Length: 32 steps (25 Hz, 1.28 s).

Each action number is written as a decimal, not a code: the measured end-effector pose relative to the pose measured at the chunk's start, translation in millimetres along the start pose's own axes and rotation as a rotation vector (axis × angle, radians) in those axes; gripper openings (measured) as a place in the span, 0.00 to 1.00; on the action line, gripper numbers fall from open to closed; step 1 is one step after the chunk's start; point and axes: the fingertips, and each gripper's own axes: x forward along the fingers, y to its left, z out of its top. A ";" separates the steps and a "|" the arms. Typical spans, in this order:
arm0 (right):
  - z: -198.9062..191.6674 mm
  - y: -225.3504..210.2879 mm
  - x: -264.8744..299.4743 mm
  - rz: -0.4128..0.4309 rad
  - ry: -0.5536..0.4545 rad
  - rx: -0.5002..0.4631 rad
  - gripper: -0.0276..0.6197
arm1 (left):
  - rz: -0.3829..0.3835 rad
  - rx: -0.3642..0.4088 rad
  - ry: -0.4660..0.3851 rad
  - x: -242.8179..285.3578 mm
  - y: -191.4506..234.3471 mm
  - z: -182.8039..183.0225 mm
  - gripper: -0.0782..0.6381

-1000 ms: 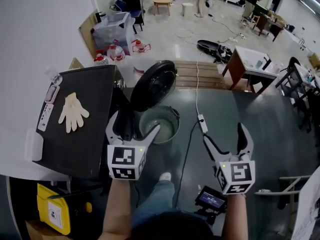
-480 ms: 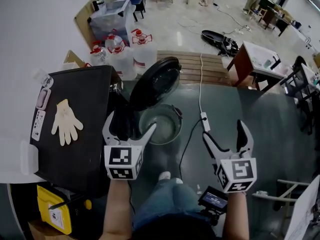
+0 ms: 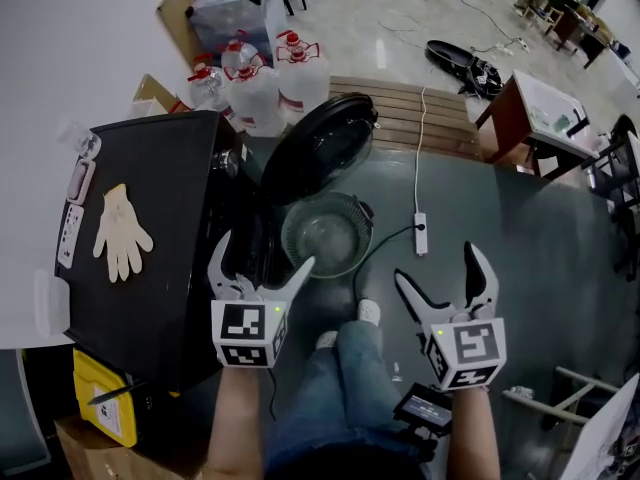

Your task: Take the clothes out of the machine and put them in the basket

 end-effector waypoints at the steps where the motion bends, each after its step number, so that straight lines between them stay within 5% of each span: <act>1: -4.4 -0.9 6.1 0.017 0.011 -0.007 0.82 | 0.002 -0.004 0.015 5.4 -3.3 -6.9 0.90; 15: -100.2 -8.4 103.5 0.194 0.148 -0.013 0.82 | 0.056 -0.071 0.190 80.8 -8.2 -129.6 0.90; 32: -217.1 61.9 218.8 0.397 0.240 0.011 0.82 | 0.083 -0.113 0.322 128.5 8.6 -284.8 0.90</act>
